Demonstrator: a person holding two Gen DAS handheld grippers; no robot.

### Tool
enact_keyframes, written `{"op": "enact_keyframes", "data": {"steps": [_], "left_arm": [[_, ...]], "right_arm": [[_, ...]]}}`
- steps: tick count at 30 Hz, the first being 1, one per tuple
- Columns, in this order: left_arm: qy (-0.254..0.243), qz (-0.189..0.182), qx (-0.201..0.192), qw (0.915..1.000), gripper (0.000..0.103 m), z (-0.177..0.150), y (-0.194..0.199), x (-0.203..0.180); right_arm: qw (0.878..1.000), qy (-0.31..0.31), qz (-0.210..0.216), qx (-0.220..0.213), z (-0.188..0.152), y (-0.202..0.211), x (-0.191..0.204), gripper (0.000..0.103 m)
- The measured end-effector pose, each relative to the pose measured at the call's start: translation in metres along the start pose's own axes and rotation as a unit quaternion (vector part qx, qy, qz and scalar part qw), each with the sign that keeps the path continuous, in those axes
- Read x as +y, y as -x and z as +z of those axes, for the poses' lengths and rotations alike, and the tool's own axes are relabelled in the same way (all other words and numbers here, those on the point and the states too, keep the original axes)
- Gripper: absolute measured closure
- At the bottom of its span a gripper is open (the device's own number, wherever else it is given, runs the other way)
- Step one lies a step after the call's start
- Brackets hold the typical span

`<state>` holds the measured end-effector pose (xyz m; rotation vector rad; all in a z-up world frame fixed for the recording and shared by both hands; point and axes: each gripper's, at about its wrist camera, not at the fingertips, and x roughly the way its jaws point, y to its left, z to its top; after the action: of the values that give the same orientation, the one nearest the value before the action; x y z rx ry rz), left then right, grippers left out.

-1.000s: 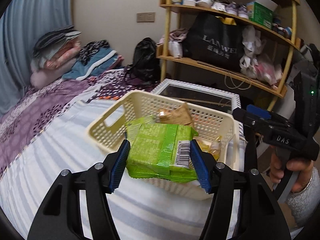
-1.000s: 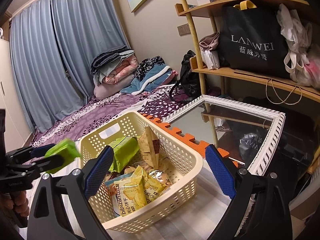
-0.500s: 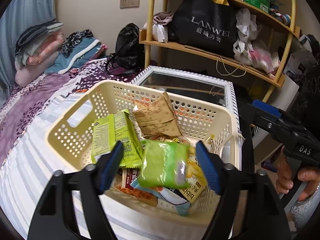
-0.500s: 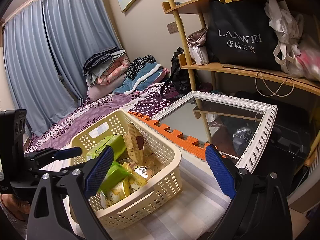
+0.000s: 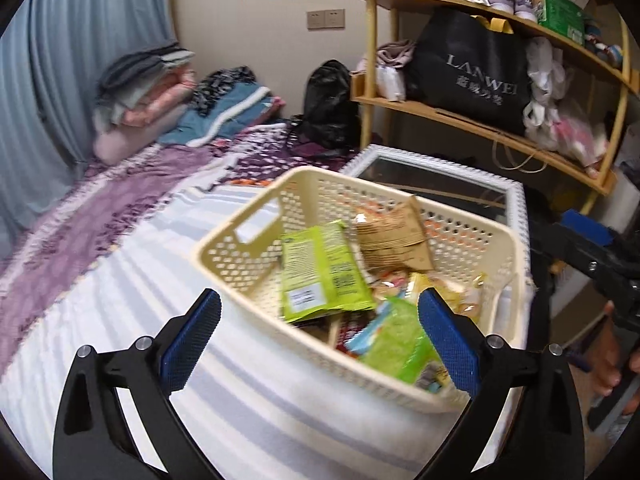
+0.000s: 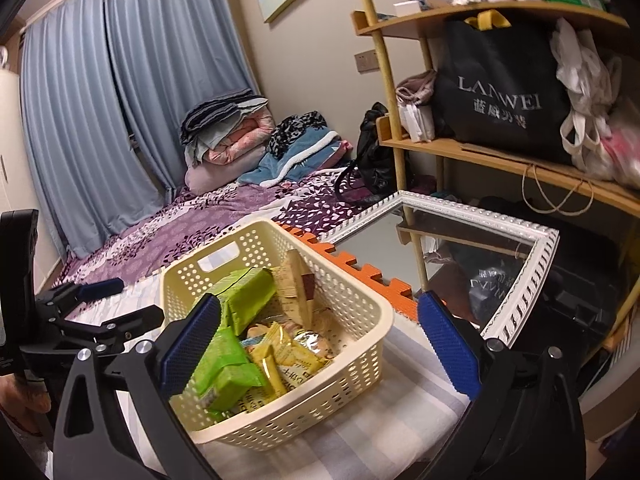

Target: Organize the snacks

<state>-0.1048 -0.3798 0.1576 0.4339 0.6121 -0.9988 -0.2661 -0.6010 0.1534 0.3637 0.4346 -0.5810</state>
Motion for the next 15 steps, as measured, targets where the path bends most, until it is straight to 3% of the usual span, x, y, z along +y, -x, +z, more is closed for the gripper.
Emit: {"op": "enact_keyframes", "data": {"steps": [8,15], "left_arm": [[-0.011,0.055,-0.022,0.9982,0.003,-0.003,0.027,0.007],[-0.004,0.077,-0.043,0.9961,0.003,-0.007,0.05,0.015]], "right_arm": [[0.999,0.043,-0.004,0.032,-0.002,0.007,0.03,0.005],[0.994,0.1,0.005,0.045,-0.01,0.016,0.056,0.005]]}}
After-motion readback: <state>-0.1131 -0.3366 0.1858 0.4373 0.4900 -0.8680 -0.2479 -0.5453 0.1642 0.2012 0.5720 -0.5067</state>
